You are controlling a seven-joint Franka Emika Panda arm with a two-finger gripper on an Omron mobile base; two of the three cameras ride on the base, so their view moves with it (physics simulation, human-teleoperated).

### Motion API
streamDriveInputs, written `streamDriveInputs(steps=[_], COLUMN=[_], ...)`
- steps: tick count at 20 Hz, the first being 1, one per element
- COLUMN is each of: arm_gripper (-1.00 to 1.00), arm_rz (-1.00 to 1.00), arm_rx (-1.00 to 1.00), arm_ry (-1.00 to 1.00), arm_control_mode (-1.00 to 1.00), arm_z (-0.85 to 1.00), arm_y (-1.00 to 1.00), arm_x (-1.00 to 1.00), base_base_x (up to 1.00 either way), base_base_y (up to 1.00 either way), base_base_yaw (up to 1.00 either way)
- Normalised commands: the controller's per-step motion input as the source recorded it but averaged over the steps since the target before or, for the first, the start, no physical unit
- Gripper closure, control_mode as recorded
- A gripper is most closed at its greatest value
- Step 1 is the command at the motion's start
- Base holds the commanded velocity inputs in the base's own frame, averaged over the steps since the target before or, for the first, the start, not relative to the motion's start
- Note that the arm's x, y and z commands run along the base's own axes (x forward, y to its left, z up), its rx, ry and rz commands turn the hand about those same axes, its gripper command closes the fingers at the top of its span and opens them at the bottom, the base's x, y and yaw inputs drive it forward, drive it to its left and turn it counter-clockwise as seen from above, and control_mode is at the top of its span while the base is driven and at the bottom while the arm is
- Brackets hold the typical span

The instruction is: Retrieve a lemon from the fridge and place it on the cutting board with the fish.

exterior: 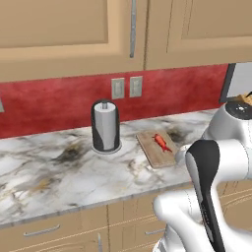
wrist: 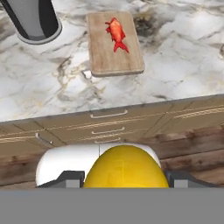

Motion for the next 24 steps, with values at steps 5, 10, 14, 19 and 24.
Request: streamDriveInputs(steps=[5,10,14,19,24], arm_gripper=[1.00,1.00,1.00,1.00,1.00], arm_rz=[0.00,0.00,0.00,0.00,0.00], arm_rx=[0.00,0.00,0.00,0.02,0.06], arm_ry=[0.00,0.00,0.00,0.00,0.00], arm_control_mode=[1.00,1.00,1.00,-1.00,-1.00], arm_z=[0.00,0.00,0.00,-0.15,-0.46], arm_y=[0.00,0.00,0.00,-0.01,0.00], arm_x=[0.00,0.00,0.00,0.12,0.65], base_base_x=[0.35,0.00,0.00,0.05,0.00], base_base_y=[0.30,0.01,0.00,0.00,0.00], base_base_yaw=[-0.18,-0.02,0.00,0.00,0.00])
